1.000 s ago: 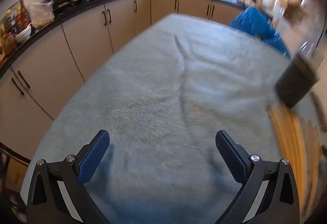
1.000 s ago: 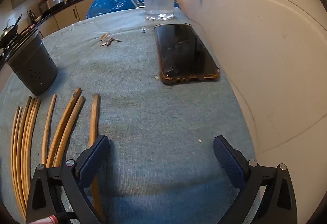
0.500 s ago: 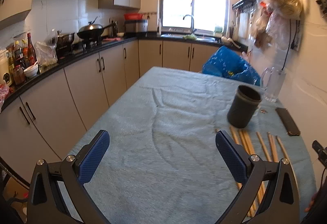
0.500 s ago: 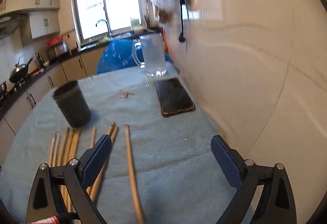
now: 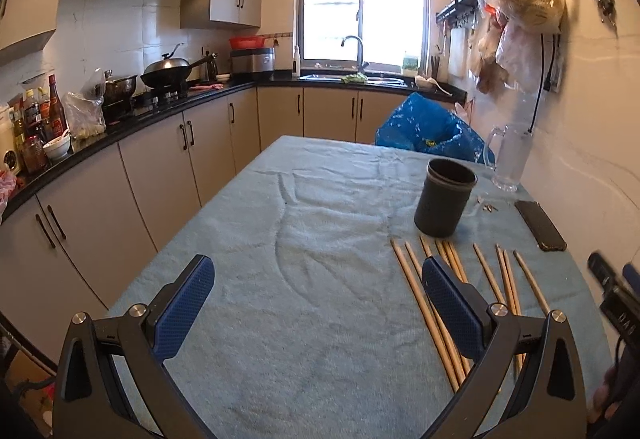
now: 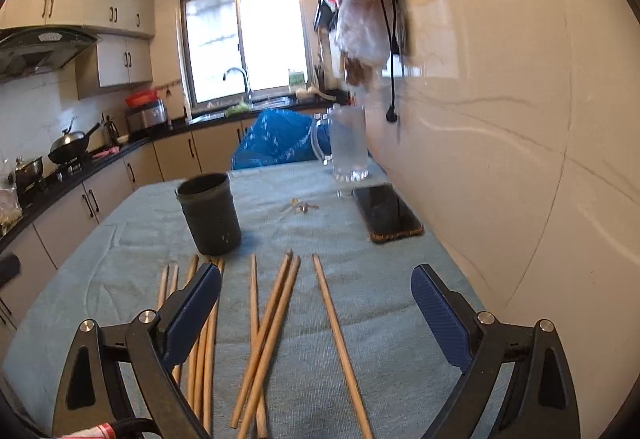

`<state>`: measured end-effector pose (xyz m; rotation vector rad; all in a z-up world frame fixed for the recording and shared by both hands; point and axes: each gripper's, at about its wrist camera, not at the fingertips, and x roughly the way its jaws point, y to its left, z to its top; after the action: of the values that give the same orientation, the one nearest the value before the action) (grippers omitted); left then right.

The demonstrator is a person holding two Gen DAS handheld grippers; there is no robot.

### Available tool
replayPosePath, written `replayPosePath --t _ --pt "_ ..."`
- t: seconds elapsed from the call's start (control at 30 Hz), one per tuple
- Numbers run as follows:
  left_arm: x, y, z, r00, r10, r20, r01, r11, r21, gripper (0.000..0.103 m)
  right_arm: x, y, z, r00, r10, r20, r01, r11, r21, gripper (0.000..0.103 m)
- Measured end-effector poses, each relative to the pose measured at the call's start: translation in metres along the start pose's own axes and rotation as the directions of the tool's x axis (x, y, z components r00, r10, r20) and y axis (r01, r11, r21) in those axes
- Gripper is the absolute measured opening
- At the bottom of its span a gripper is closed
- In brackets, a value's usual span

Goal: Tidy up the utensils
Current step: 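Move the left tool toward the row of wooden chopsticks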

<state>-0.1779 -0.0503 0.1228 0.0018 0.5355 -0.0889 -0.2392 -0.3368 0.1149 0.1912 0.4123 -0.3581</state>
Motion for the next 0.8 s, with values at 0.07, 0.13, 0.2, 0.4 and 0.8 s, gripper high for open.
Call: replayPosePath --t 0.07,0.13,0.2,0.4,0.8 --pt "0.001 -0.001 -0.002 1.0 -0.002 -0.008 0.002 1.0 -0.001 0.103 -0.008 -0.001 0.001 0.999 -0.017 0.046 0.017 1.0 0.005 0.101" --pt "0.002 -0.002 -0.004 1.0 0.004 -0.013 -0.004 1.0 0.002 0.103 -0.009 -0.001 0.001 0.998 -0.029 0.058 0.029 1.0 0.002 0.102" --pt "0.003 -0.002 -0.005 1.0 0.004 -0.019 -0.004 1.0 0.002 0.103 -0.006 -0.001 0.0 0.999 -0.017 0.042 0.017 1.0 0.002 0.102" --pt "0.006 -0.003 -0.01 0.999 0.005 -0.035 -0.005 1.0 0.002 0.103 -0.008 0.002 -0.006 0.996 -0.015 0.089 0.016 1.0 -0.001 0.102" --pt "0.019 -0.007 -0.017 0.996 -0.006 -0.089 0.007 1.0 0.013 0.103 0.015 0.013 -0.017 0.999 0.046 -0.019 -0.047 0.998 -0.044 0.101"
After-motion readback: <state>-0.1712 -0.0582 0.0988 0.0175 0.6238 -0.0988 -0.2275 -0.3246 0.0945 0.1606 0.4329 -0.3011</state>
